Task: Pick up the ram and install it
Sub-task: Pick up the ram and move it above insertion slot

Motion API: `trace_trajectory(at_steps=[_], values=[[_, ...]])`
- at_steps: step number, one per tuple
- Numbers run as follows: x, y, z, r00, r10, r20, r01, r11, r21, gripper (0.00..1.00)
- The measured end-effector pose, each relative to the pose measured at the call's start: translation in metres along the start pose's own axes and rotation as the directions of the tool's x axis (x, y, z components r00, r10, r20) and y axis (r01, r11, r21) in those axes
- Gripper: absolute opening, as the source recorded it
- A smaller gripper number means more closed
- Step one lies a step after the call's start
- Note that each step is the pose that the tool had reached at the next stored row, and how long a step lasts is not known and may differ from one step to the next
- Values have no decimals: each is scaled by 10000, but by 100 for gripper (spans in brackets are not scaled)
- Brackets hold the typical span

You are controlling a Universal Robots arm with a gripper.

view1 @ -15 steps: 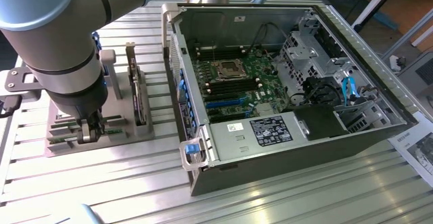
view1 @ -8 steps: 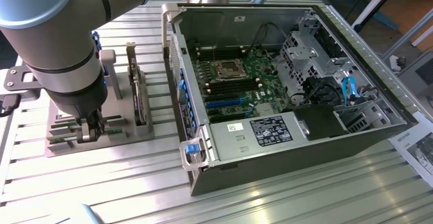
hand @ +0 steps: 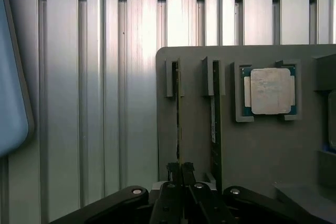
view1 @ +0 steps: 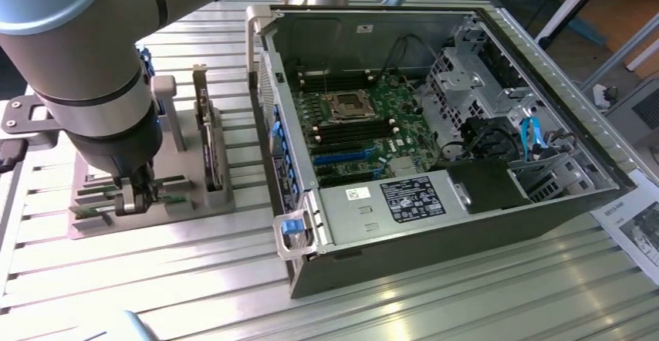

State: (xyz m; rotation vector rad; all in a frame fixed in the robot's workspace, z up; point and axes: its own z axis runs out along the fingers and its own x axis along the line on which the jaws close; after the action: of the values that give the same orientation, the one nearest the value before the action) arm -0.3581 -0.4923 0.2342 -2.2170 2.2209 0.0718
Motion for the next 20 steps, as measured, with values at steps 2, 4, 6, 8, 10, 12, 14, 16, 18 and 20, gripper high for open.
trace_trajectory(at_steps=[2,4,6,8,10,12,14,16,18,20], values=[[-1,0,-18,10000,0,1,0,10000,1,12],[-1,1,-42,10000,0,1,0,10000,1,12],[-2,2,-68,10000,0,1,0,10000,1,12],[-3,2,-101,10000,-1,1,1,10000,1,12],[-4,2,-127,10000,-1,1,1,10000,1,12],[-5,2,-150,10000,0,1,0,10000,1,12],[-6,1,-167,10000,0,1,0,10000,1,12],[-6,0,-175,10000,0,3,0,10000,3,12],[-6,0,-185,10000,0,1,0,10000,1,12],[-6,-1,-192,10000,0,1,0,10000,2,12]])
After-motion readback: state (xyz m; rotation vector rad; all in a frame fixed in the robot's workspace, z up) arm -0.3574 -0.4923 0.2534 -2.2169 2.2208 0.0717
